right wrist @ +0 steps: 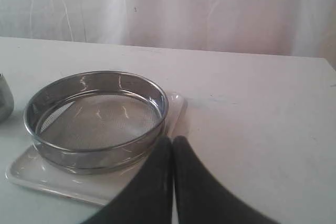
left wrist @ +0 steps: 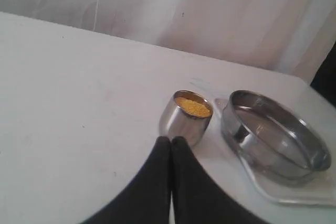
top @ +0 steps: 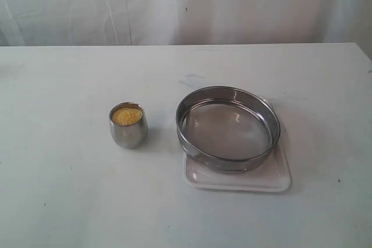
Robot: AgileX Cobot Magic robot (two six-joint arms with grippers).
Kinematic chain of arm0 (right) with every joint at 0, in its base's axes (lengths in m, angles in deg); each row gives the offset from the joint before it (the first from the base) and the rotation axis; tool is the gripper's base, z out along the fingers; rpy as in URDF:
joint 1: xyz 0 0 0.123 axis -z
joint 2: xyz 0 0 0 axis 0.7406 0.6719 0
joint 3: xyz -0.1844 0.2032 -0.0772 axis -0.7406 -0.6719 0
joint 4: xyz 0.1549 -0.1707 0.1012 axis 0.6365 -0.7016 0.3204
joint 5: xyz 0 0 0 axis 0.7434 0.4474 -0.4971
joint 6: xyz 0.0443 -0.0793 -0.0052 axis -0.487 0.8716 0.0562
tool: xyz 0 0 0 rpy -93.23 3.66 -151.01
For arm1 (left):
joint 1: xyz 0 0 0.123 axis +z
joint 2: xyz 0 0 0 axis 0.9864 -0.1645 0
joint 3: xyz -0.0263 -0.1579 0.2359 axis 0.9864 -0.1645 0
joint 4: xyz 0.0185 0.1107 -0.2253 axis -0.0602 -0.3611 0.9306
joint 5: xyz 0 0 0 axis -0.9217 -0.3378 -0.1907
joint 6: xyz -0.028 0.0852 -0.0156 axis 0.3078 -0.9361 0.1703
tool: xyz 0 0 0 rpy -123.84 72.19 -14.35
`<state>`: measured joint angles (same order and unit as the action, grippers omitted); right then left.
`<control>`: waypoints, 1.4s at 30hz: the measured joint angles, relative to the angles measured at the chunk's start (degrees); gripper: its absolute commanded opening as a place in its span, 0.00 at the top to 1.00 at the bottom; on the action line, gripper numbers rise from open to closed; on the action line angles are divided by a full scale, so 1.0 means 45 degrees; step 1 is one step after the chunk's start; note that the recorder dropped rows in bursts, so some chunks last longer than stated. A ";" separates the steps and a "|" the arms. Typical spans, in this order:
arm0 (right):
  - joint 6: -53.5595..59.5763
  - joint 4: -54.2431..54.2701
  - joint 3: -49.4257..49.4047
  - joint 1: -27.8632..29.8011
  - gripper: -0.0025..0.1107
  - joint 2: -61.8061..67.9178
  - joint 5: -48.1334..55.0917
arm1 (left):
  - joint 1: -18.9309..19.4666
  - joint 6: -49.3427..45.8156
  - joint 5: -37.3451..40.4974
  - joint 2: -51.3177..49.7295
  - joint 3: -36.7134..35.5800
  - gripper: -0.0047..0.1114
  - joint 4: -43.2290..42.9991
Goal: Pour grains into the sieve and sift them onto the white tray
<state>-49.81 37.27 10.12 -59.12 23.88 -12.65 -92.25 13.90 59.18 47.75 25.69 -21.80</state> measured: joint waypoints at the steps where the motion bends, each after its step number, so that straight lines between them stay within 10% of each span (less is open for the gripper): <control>1: 0.0000 0.0000 0.0000 0.0000 0.98 0.0000 0.0000 | 0.0000 0.0518 -0.0028 0.0000 0.0000 0.96 0.0137; 9: 0.0000 0.0000 0.0000 0.0000 0.98 0.0000 0.0000 | -0.0153 0.2874 -0.0019 0.0027 0.1111 0.96 0.0042; 20: 0.0000 0.0000 0.0000 0.0000 0.98 0.0000 0.0000 | -0.0507 -0.0738 0.6918 -0.1987 0.7987 0.95 -0.0299; 28: 0.0000 0.0000 0.0000 0.0000 0.98 0.0000 0.0000 | -0.0507 -0.4246 0.8833 -0.5281 0.9225 0.46 0.1124; 31: 0.0000 0.0000 0.0000 0.0000 0.98 0.0000 0.0000 | -0.0507 -0.4964 0.8509 -0.6513 0.8910 0.32 0.1213; 42: 0.0000 0.0000 0.0000 0.0000 0.98 0.0000 0.0000 | -0.0507 -0.5528 0.0226 -0.9134 0.4473 0.31 0.2445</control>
<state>-49.81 37.27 10.12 -59.12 23.88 -12.65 -94.53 -10.98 60.20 6.65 45.82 -10.80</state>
